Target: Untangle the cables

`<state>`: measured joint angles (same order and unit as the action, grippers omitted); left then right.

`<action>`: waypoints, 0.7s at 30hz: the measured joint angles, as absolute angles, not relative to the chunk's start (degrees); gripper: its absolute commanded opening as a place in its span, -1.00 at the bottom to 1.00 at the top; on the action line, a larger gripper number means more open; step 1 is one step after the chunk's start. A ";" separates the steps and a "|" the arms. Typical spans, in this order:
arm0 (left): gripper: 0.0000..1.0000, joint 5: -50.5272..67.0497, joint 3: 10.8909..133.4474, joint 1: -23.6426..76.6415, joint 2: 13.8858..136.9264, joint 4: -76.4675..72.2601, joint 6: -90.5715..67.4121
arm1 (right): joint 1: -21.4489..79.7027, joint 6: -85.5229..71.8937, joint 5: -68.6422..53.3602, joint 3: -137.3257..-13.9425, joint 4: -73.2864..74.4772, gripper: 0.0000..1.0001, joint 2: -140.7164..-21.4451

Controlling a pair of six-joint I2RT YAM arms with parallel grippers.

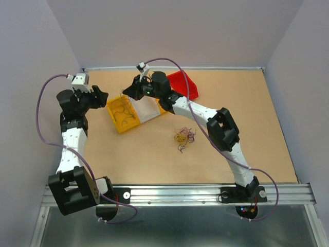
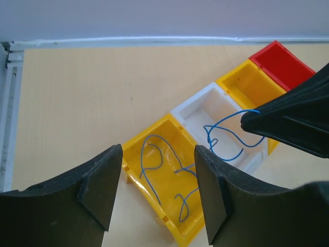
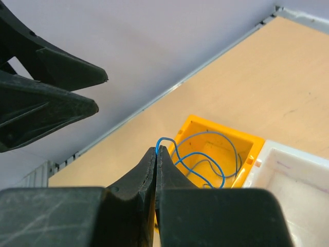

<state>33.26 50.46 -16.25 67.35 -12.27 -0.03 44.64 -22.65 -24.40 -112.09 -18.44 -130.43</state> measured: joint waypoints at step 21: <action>0.36 39.13 44.31 -16.64 65.87 -23.07 -2.83 | 53.65 -12.69 -7.20 -113.01 -7.29 -0.36 -142.63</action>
